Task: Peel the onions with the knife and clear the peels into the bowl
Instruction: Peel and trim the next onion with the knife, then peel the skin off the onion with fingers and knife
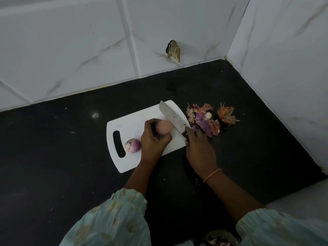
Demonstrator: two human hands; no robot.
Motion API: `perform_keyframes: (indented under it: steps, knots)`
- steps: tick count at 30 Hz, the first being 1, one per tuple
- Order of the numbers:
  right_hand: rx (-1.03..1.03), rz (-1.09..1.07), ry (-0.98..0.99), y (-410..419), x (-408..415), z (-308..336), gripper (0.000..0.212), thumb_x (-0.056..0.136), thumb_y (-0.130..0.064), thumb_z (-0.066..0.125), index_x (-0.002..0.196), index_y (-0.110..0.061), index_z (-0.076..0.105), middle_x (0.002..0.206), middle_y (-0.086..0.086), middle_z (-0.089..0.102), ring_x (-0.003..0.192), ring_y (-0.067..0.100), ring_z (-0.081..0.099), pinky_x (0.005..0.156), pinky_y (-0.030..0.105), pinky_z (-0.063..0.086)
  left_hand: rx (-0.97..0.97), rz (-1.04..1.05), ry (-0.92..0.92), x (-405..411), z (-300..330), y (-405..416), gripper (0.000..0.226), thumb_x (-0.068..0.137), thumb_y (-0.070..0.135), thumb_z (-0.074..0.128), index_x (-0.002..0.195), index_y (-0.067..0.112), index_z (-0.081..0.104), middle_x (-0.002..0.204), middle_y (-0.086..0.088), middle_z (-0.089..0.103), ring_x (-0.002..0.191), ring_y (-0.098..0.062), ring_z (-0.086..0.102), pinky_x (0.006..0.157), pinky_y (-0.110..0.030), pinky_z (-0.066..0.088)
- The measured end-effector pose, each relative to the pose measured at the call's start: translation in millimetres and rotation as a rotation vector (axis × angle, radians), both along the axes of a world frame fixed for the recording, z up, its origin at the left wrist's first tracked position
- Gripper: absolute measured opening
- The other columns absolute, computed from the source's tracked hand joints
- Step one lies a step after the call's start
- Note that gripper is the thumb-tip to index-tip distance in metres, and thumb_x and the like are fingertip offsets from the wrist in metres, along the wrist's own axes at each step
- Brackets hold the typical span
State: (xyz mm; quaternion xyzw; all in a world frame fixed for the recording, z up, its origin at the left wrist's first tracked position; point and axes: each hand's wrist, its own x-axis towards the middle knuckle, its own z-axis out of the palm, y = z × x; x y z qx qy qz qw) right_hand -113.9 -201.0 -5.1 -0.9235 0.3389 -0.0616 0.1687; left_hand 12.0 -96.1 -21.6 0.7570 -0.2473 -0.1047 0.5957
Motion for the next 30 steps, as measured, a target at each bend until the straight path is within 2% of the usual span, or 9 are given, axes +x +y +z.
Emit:
perform_keyframes:
  steps: [5,8,11,15,18,20,23,26,30]
  knots:
    - [-0.093,-0.009,0.034,3,-1,2,0.048,0.096,-0.024,0.053,0.143,-0.018,0.043,0.131,0.012,0.049,0.118,0.029,0.046,0.093,0.040,0.044,0.023,-0.032,-0.009,2,-1,1,0.049,0.083,0.031,0.073,0.127,0.022,0.054,0.123,0.004,0.060,0.113,-0.007,0.059,0.091,-0.025,0.053]
    - [-0.086,0.006,-0.106,3,2,12,0.041,0.096,-0.025,0.054,0.136,-0.018,0.051,0.129,0.010,0.051,0.122,0.027,0.045,0.099,0.042,0.043,0.002,-0.046,0.006,-3,3,0,0.036,0.093,0.037,0.060,0.122,0.017,0.056,0.119,0.002,0.062,0.111,-0.008,0.059,0.091,-0.028,0.052]
    - [0.290,0.092,-0.402,8,17,19,0.039,0.097,-0.022,0.057,0.136,-0.016,0.052,0.129,0.005,0.054,0.117,0.016,0.050,0.096,0.035,0.048,-0.052,-0.076,0.085,-4,13,0,0.031,0.096,0.031,0.053,0.118,0.010,0.057,0.111,0.002,0.063,0.103,-0.007,0.061,0.086,-0.027,0.052]
    - [0.731,0.074,-0.537,24,36,33,0.042,0.098,-0.026,0.057,0.139,-0.025,0.049,0.134,-0.009,0.056,0.117,0.012,0.058,0.092,0.030,0.053,-0.128,-0.099,0.218,-12,36,2,0.023,0.099,0.026,0.043,0.110,0.011,0.056,0.100,0.002,0.063,0.087,-0.005,0.062,0.071,-0.019,0.050]
    - [0.876,0.047,-0.625,25,43,48,0.031,0.097,-0.023,0.059,0.129,-0.026,0.057,0.117,-0.009,0.064,0.086,0.012,0.069,0.067,0.028,0.057,-0.196,-0.062,0.345,-20,56,2,0.020,0.107,0.020,0.037,0.105,0.011,0.055,0.090,-0.006,0.062,0.071,-0.008,0.061,0.057,-0.021,0.048]
    - [0.907,0.025,-0.666,25,46,58,0.026,0.096,-0.021,0.061,0.122,-0.019,0.061,0.111,-0.004,0.065,0.079,0.010,0.068,0.059,0.025,0.052,-0.212,-0.033,0.426,-25,68,0,0.027,0.109,0.023,0.031,0.107,0.006,0.053,0.088,-0.011,0.060,0.067,-0.009,0.061,0.054,-0.022,0.048]
    - [1.018,-0.015,-0.756,28,49,71,0.024,0.097,-0.018,0.060,0.119,-0.011,0.060,0.111,0.000,0.064,0.088,0.002,0.066,0.061,0.015,0.050,-0.214,-0.004,0.496,-25,75,-3,0.037,0.109,0.032,0.028,0.113,0.007,0.056,0.099,-0.013,0.066,0.081,-0.015,0.067,0.062,-0.024,0.054]
    - [1.050,-0.086,-0.784,32,54,75,0.013,0.098,-0.020,0.057,0.111,-0.018,0.058,0.103,-0.007,0.066,0.090,0.006,0.067,0.063,0.017,0.051,-0.210,0.012,0.529,-23,77,-6,0.036,0.109,0.034,0.030,0.119,0.017,0.059,0.115,-0.009,0.068,0.107,-0.017,0.067,0.089,-0.030,0.057]
    - [0.960,-0.115,-0.832,38,65,79,0.004,0.099,-0.012,0.052,0.097,-0.015,0.052,0.084,-0.008,0.061,0.073,-0.001,0.063,0.061,0.018,0.050,-0.217,0.022,0.511,-24,82,-6,0.036,0.109,0.028,0.028,0.113,0.012,0.060,0.104,-0.007,0.068,0.092,-0.007,0.068,0.074,-0.020,0.055]
